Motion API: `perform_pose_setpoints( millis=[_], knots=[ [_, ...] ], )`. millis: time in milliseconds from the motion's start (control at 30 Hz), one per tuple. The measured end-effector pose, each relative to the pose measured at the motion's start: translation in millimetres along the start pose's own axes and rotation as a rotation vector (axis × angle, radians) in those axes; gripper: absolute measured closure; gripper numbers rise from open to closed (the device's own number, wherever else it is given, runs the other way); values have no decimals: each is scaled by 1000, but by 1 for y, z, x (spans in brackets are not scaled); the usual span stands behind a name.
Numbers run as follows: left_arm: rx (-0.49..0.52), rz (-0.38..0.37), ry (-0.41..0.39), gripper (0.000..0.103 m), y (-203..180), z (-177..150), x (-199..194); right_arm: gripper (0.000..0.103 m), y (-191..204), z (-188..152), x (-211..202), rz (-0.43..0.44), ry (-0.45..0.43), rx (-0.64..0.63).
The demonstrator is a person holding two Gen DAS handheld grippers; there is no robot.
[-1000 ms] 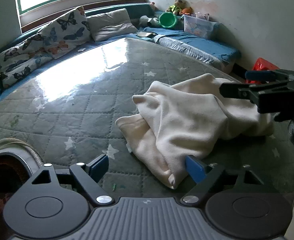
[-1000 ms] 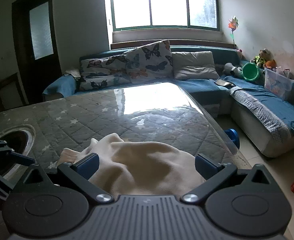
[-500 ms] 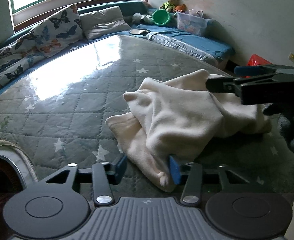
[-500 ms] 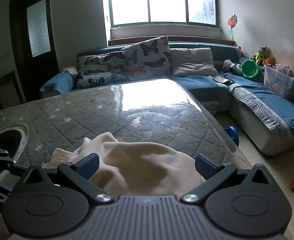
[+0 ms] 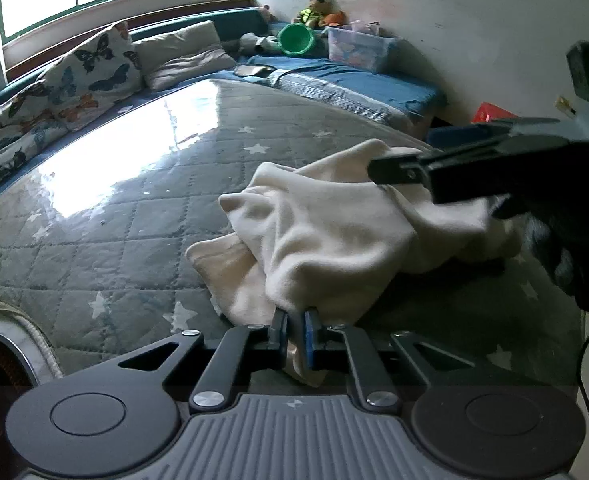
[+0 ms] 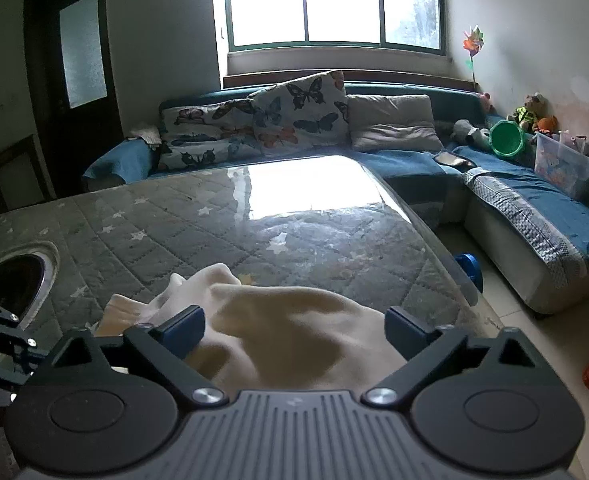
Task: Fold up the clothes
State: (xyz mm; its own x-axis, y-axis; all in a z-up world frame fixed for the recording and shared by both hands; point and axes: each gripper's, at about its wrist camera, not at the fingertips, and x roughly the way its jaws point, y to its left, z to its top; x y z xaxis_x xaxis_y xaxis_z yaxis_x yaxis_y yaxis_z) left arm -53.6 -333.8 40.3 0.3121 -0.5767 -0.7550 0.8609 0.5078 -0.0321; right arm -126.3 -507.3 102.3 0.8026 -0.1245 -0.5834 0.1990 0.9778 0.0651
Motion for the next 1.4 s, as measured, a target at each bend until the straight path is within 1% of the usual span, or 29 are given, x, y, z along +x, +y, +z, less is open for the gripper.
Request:
perform_pose_setpoints(
  millis=[167,233,300,333,367,500,533,600,633,667,800,867,933,967,1033,1067,1100,1133,1167,1233,1400],
  knots=[
    [-1,-11,-3,94,1,-2,-3,10,-2,1,-3,1,-8,1],
    [-2,-18,-7,94,2,-2,-5,14,-2,2,-6,1,-14,-3],
    [-1,-31,-7,94,3,-2,-6,14,-3,3,-9,-2,-23,-5],
    [-1,-30,-7,91,4,-2,-6,14,-4,4,-9,-6,-29,-5],
    [-1,-26,-9,91,4,-1,-6,14,-4,5,-10,-10,-34,-4],
    [-29,-35,-22,89,10,3,-11,14,-10,9,-7,-20,-37,3],
    [-36,-38,-28,88,12,5,-12,14,-11,10,-5,-25,-33,3],
    [-45,-34,-41,77,13,7,-14,14,-14,11,1,-33,-18,3],
    [-48,-34,-50,69,14,8,-15,15,-15,10,5,-36,-8,2],
    [-51,-34,-59,66,14,9,-16,15,-16,10,9,-42,3,2],
    [-67,-63,-62,66,13,13,-10,21,-22,5,24,-47,49,15],
    [-71,-78,-60,67,12,15,-6,28,-23,2,28,-44,61,19],
    [-67,-88,-60,69,9,15,-3,46,-23,0,29,-22,70,22],
    [-65,-93,-63,79,8,15,-2,50,-22,-1,29,-5,72,21],
    [-63,-98,-65,90,7,13,0,76,-20,-3,26,6,71,11],
    [-60,-96,-69,92,6,12,0,82,-20,-3,22,20,67,10],
    [-56,-95,-75,94,6,10,-2,92,-20,-3,18,35,64,18],
    [-52,-94,-81,97,6,9,-4,96,-20,-4,14,44,61,23],
    [-46,-93,-87,98,6,8,-6,97,-19,-5,9,45,53,22],
    [-37,-93,-101,99,6,7,-13,98,-18,-7,-3,61,37,23],
    [-4,-83,-122,99,6,4,-27,101,-12,-11,-38,134,12,13]
  ],
)
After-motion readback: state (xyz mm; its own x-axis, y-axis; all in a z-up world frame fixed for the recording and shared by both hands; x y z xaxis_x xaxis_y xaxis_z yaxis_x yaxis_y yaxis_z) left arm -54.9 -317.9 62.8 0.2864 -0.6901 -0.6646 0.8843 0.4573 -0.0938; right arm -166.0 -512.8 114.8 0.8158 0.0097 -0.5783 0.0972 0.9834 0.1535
